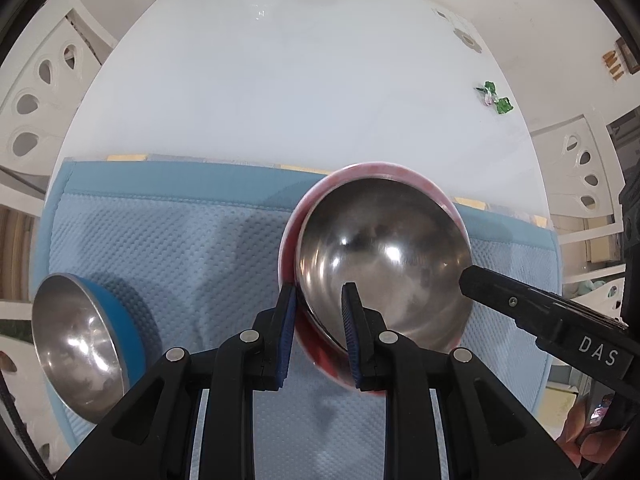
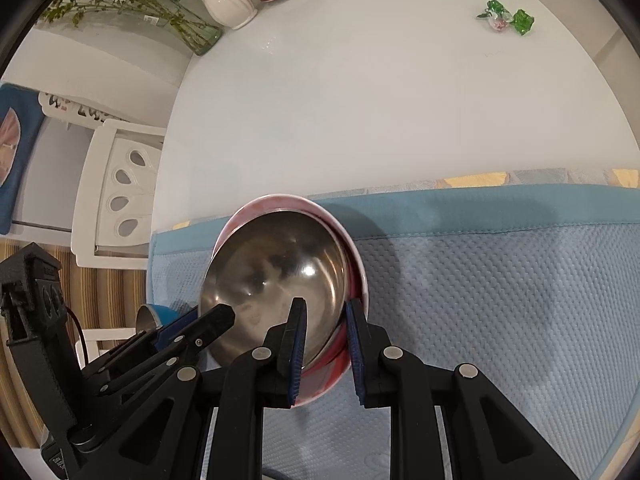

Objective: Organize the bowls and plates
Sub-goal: 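Lower the steel bowl into the pink polka-dot bowl and open the left tool, then move the left tool to the blue-exterior steel bowl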

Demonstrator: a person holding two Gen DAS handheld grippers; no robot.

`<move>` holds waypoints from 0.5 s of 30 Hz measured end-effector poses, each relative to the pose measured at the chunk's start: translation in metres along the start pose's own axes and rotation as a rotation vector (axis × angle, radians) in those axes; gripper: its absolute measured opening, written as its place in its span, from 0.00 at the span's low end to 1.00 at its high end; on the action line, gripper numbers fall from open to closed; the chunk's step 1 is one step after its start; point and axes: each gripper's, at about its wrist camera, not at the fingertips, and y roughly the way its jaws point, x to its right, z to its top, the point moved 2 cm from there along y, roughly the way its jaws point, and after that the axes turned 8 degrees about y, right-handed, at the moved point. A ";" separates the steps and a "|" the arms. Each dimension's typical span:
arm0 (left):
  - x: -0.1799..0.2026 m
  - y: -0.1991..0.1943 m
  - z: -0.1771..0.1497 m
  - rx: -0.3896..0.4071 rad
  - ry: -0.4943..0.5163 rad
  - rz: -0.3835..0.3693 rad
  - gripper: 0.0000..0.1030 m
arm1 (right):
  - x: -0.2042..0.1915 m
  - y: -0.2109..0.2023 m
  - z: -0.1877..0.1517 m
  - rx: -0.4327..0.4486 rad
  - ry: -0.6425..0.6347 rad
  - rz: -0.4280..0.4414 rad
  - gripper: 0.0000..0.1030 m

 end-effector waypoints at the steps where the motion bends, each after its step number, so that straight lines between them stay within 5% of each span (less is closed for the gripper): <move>1: 0.000 -0.001 -0.002 0.000 0.000 0.000 0.20 | -0.002 -0.001 -0.001 -0.002 -0.002 -0.001 0.18; 15: -0.020 -0.049 -0.026 0.063 -0.043 -0.024 0.20 | -0.046 -0.018 -0.027 -0.005 -0.057 0.036 0.19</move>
